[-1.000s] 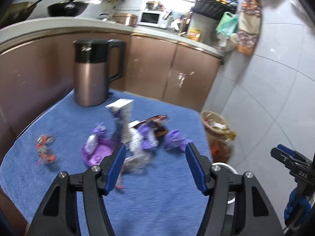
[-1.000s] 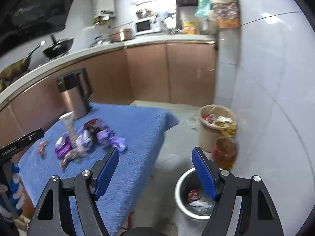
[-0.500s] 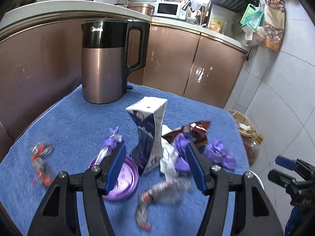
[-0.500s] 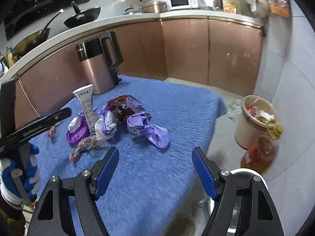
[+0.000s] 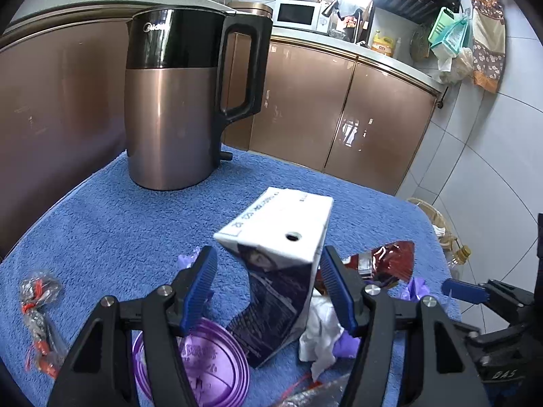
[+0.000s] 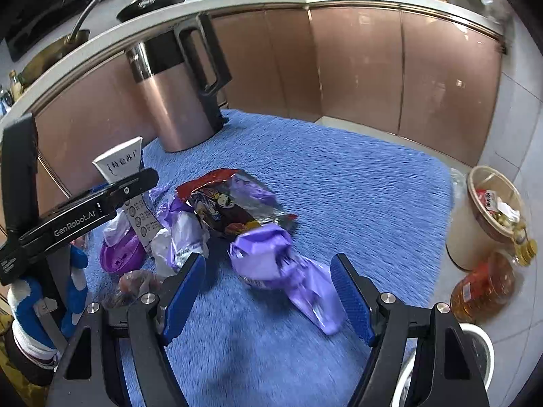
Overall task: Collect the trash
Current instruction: 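Grasp the white milk carton with the left tool while the right tool grasps a purple wrapper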
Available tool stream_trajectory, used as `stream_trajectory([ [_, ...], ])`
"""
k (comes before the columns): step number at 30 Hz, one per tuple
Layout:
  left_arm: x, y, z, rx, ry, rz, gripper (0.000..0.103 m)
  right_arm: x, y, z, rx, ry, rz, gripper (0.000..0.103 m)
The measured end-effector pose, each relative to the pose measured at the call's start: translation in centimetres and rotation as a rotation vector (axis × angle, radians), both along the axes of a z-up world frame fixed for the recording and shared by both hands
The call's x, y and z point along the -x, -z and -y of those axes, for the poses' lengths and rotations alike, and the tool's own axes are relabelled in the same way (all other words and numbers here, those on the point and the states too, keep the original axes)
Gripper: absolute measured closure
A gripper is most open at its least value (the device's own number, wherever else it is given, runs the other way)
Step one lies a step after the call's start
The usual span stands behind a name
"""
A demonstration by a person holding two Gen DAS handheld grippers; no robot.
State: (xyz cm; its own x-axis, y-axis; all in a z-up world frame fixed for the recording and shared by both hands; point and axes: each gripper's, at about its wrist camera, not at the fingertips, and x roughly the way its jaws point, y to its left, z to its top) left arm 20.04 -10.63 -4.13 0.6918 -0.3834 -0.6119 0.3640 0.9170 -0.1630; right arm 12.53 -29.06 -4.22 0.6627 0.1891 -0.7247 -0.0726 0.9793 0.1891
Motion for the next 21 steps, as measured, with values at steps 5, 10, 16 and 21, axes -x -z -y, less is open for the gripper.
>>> stream_trajectory([
  [5, -0.3, 0.1, 0.3, 0.0, 0.034, 0.002, 0.062, -1.2, 1.3, -0.6, 0.0, -0.024, -0.034, 0.058],
  [10, -0.4, 0.0, 0.2, 0.02, 0.039, -0.007, 0.069, -0.9, 1.7, -0.3, -0.029, -0.035, -0.032, 0.063],
  [16, 1.0, -2.3, -0.3, 0.042, 0.037, 0.026, 0.069, 1.1, 0.3, -0.1, -0.069, -0.041, 0.001, 0.065],
  [21, 2.9, -5.3, -1.7, 0.06, 0.017, 0.064, 0.069, 3.5, -2.3, 0.2, -0.118, -0.037, 0.056, 0.065],
])
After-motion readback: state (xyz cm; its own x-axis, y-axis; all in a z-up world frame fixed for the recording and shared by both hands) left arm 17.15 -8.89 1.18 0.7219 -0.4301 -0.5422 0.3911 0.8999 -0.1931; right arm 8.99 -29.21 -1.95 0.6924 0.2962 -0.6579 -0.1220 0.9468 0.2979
